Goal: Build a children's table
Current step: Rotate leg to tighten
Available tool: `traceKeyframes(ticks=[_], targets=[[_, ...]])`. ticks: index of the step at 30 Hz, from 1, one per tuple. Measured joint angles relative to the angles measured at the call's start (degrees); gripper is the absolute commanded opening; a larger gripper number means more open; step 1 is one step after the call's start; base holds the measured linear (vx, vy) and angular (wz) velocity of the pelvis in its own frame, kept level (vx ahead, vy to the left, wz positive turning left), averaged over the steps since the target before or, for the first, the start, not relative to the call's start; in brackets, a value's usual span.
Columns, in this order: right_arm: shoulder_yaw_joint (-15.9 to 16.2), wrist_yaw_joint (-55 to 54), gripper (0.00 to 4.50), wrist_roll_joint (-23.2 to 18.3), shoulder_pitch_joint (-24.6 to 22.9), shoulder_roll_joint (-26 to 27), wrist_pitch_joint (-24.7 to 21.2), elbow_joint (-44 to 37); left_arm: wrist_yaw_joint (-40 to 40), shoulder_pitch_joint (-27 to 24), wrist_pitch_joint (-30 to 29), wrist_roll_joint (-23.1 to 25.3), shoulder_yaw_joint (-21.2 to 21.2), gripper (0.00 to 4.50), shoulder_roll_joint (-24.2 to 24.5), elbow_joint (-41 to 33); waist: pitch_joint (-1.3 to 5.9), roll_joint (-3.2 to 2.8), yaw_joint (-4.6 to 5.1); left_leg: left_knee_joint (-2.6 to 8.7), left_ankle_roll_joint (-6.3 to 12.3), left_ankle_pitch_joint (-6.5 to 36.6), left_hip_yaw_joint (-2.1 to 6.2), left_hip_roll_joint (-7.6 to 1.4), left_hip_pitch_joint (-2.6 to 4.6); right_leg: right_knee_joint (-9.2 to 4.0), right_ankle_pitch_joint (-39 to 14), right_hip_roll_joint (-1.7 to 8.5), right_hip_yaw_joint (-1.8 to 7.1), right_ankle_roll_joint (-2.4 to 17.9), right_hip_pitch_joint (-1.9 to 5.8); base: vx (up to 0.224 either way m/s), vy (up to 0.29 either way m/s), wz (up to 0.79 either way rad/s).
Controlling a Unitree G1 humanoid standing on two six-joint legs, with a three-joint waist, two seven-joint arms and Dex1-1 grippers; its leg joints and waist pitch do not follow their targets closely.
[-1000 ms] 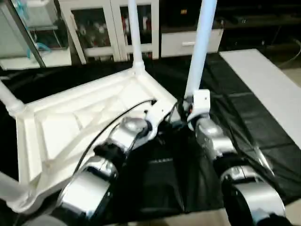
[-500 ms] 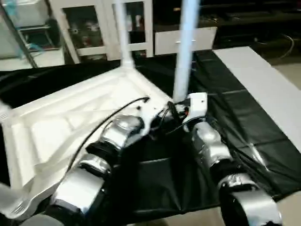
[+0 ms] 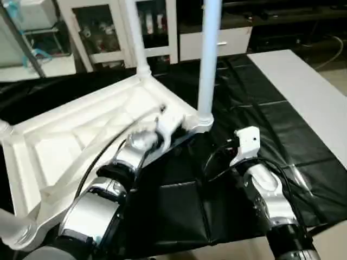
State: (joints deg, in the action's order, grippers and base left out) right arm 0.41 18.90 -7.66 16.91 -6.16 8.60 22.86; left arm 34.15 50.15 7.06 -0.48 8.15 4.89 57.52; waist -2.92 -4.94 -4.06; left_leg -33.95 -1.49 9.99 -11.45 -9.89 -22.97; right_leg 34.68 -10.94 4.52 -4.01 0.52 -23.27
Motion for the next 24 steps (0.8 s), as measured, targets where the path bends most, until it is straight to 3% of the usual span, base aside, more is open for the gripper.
traceKeyframes(ticks=[6, 8, 14, 16, 20, 24], targets=[[1.48, 2.27, 3.82, -1.49, -4.60, -0.39, -2.93, -7.12, 11.05, -4.33, -4.15, -4.00, -0.67, 1.40, 4.36, -9.61, -0.01, 0.02, -0.55, 0.01, 0.04, 0.03, -0.02, 0.01, -0.04, -0.11, -0.01, 0.00, 0.02, -0.01, 0.00, 0.000, 0.000, 0.00], [4.11, 5.91, 3.82, -1.46, -6.28, -2.17, -4.26, -9.68, 18.39, -10.13, -10.06, -5.03, 1.66, 1.47, 9.96, -19.73, -0.04, 0.08, -0.32, 0.06, 0.04, 0.03, -0.05, -0.01, -0.05, -0.10, -0.03, -0.03, 0.09, -0.04, -0.07, 0.000, 0.000, 0.00], [5.78, 11.70, 3.82, -2.97, -8.15, -4.43, -6.97, -13.04, 31.85, -19.40, -25.72, -10.93, 3.19, 1.97, 25.88, -40.15, -0.33, 0.58, -1.30, 0.05, -0.32, 0.15, -0.07, -0.04, -0.04, 0.19, -0.12, -0.06, 0.14, -0.12, -0.18, 0.000, 0.000, 0.00], [6.34, 12.10, 3.82, -3.26, -8.00, -4.29, -7.53, -13.91, 32.98, -20.23, -26.74, -9.47, 3.84, 2.11, 27.71, -42.58, -0.29, 0.97, -1.69, 0.05, -0.34, 0.15, -0.11, 0.00, 0.10, 0.21, -0.12, 0.00, 0.19, -0.14, -0.06, 0.000, 0.000, 0.00], [6.89, 12.78, 3.82, -3.26, -7.71, -4.22, -8.59, -13.89, 27.84, -21.06, -27.21, -1.27, 5.96, 2.42, 27.20, -41.33, -0.32, 2.12, -1.45, 0.05, -0.44, 0.10, -0.12, 0.04, 0.30, 0.22, -0.25, 0.00, 0.29, -0.40, 0.10, 0.000, 0.000, 0.00], [6.88, 12.89, 3.82, -3.26, -6.37, -4.22, -9.17, -13.89, 21.15, -21.08, -30.93, 1.45, 7.30, 2.79, 26.94, -40.67, -0.27, 2.61, -0.91, 0.04, -0.48, 0.06, -0.12, 0.04, 0.34, 0.24, 0.01, 0.00, 0.30, -0.07, 0.11, 0.000, 0.000, 0.00]])
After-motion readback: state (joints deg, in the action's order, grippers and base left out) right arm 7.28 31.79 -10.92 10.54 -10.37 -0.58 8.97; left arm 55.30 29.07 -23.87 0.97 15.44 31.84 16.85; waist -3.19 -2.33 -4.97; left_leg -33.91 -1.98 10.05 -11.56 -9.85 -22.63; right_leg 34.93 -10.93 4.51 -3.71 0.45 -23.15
